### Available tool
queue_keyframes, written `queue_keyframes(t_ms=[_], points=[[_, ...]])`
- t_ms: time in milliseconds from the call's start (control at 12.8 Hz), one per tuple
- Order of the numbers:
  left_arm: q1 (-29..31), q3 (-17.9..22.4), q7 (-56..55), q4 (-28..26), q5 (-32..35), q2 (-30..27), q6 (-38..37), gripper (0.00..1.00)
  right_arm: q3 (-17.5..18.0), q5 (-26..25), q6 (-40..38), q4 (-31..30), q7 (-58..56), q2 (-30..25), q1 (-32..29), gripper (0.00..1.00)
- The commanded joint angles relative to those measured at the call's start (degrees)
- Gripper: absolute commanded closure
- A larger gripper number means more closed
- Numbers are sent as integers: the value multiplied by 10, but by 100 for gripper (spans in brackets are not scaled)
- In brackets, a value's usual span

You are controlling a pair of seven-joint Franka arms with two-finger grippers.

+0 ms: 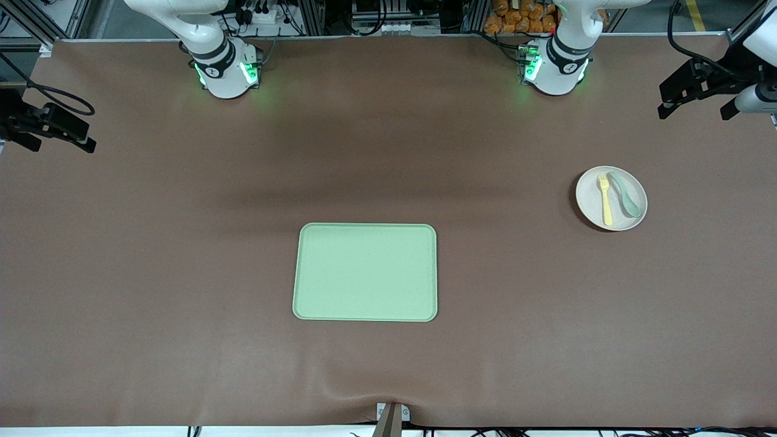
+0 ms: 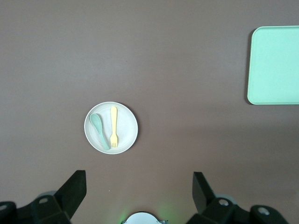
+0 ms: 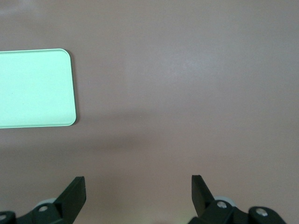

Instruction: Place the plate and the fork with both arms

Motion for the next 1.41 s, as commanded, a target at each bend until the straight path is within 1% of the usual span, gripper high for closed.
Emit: queue_keyframes(t_ms=[0,391,548,783,1174,1331], points=[[6,1,11,5,-8,-4,-2,0,5,11,0,-3,-8,-5,-12,0],[7,2,10,3,-8,-4,-3,0,5,11,0,-3,-8,-5,-12,0],[23,2,18,-1,-7,-4,-4,0,5,11,0,-3,-8,-5,-12,0],[24,2,19,-10,-7,-3,-6,0,5,11,0,-3,-8,-5,-12,0],[26,3,19,-71,8,1,-3,0,5,11,0,-3,-8,-5,-11,0],[37,2,20,-108,25,5,11,0,5,11,0,-3,-8,-5,-11,0]])
